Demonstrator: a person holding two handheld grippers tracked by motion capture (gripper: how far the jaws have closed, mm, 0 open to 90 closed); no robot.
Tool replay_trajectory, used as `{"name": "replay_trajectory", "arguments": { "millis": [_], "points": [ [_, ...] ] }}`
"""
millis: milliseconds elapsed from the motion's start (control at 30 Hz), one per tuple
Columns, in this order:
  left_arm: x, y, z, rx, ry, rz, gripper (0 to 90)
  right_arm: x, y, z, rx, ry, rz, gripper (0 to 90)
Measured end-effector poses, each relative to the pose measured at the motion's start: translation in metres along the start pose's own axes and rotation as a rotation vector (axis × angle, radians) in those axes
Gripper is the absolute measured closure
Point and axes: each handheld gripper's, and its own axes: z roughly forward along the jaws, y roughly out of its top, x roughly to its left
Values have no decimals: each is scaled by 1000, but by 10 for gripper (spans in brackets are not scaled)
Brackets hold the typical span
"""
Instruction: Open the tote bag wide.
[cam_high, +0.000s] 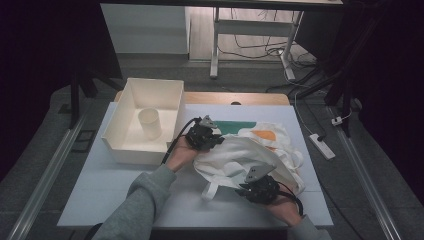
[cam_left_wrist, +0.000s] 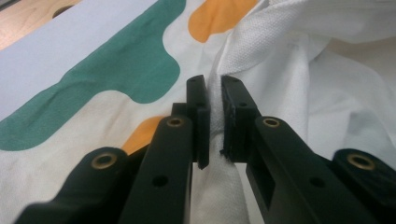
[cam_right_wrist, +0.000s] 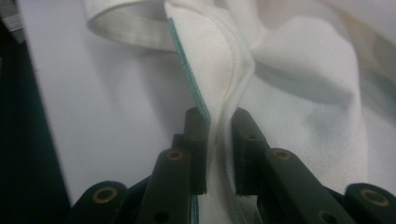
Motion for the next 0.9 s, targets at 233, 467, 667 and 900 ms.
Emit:
{"name": "replay_trajectory", "arguments": {
  "millis": [233,467,667,900],
  "points": [
    [2,1,-7,-33,-6,-22,823,20,0,-11,-4,60,-24,790],
    [-3,3,-8,-36,-7,-10,823,42,-4,-21,3,97,-48,792],
    [-6,2,-2,-20,-6,-5,823,47,-8,-17,42,124,-57,791],
    [-5,-1,2,-6,-10,-11,822,43,-12,-11,27,117,-44,748]
  ]
}}
